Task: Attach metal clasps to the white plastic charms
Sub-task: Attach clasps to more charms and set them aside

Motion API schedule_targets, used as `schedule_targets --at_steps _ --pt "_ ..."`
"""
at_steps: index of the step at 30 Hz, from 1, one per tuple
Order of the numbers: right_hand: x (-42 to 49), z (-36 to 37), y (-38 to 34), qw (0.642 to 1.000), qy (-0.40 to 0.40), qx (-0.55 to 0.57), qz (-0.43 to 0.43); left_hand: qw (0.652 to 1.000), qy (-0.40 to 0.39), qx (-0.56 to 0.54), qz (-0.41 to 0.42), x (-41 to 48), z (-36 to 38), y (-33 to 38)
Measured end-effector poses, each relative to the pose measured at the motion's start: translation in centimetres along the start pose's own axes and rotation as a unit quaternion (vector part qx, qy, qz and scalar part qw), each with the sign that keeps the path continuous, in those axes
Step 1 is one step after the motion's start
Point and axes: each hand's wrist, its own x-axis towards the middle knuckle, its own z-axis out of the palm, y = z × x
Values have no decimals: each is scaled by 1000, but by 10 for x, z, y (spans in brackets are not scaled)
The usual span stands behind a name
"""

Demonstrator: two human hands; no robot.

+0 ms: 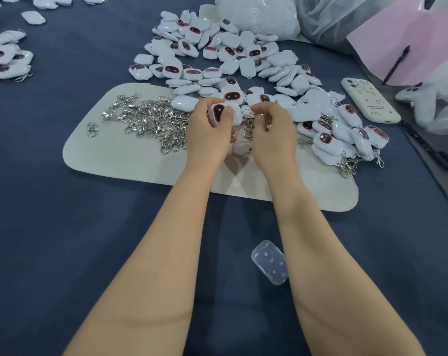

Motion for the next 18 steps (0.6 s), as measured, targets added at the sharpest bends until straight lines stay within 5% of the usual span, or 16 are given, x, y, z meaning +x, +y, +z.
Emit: schedule_targets --at_steps 3,8,14,18 --pt "0 -1 -3 1000 11 24 -13 1000 4 -19 -11 2 1 0" --pt "-3 1 -7 993 -92 75 -8 1000 -19 4 22 -4 6 3" --pt "10 -21 1 969 196 141 49 995 44 -69 -49 1 4 -2" --pt "7 -24 3 974 222 -38 -13 985 79 -129 -84 5 3 -5"
